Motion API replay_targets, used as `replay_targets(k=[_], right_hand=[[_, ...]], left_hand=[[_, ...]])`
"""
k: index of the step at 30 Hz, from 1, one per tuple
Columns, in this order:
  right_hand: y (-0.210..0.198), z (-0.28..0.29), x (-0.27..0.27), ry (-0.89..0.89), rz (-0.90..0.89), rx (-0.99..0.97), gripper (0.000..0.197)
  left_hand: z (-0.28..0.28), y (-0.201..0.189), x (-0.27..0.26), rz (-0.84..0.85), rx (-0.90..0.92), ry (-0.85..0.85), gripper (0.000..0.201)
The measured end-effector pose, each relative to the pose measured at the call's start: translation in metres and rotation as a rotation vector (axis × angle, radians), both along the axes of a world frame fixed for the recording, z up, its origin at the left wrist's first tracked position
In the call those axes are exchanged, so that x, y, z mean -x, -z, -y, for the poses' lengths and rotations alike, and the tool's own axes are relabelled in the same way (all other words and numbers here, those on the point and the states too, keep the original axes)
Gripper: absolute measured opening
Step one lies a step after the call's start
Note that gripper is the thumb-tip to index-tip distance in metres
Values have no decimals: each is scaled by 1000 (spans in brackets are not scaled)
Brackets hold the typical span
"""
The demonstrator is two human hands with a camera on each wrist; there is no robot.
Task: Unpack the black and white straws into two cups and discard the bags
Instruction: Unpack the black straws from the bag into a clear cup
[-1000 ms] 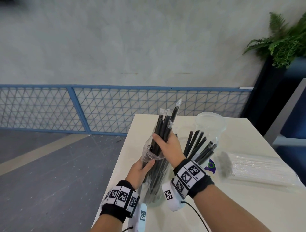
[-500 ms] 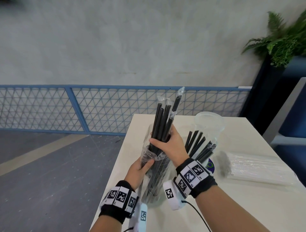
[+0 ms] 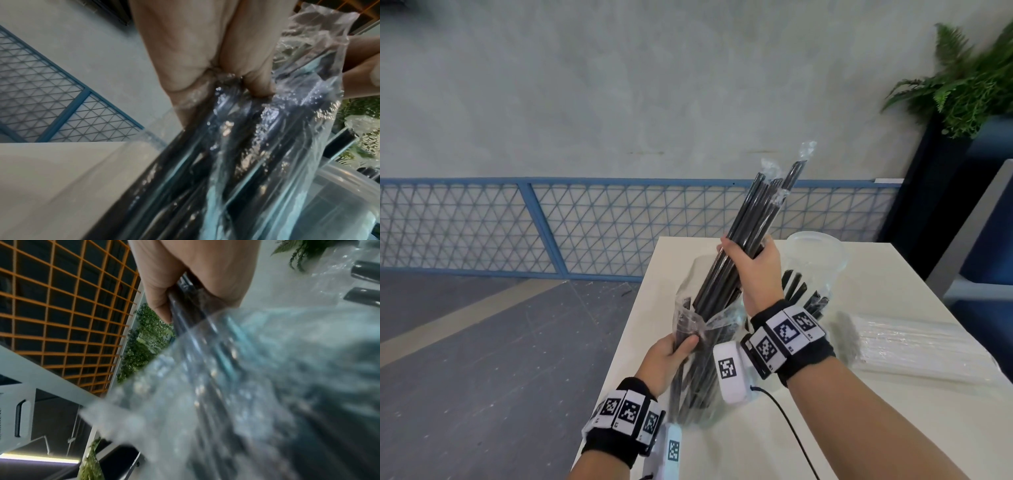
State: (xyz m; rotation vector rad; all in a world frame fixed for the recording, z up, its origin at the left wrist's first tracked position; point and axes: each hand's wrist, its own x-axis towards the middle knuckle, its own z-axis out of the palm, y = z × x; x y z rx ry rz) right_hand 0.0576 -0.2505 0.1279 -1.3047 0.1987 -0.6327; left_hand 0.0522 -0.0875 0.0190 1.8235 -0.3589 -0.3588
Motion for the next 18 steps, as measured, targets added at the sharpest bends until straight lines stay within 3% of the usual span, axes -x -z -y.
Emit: replay_targets(k=[4,10,18], right_hand=[[-5,3,-1,31,42,-62,19],[13,-7,4,-48,-19,20,34],[37,-18,11,-170,-150,115,23]], left_hand=[[-1,-1,-3,12,-35,7,13],[5,-7,-3,16,35,-17,14],[3,-5,-9,38,35,-7,12]])
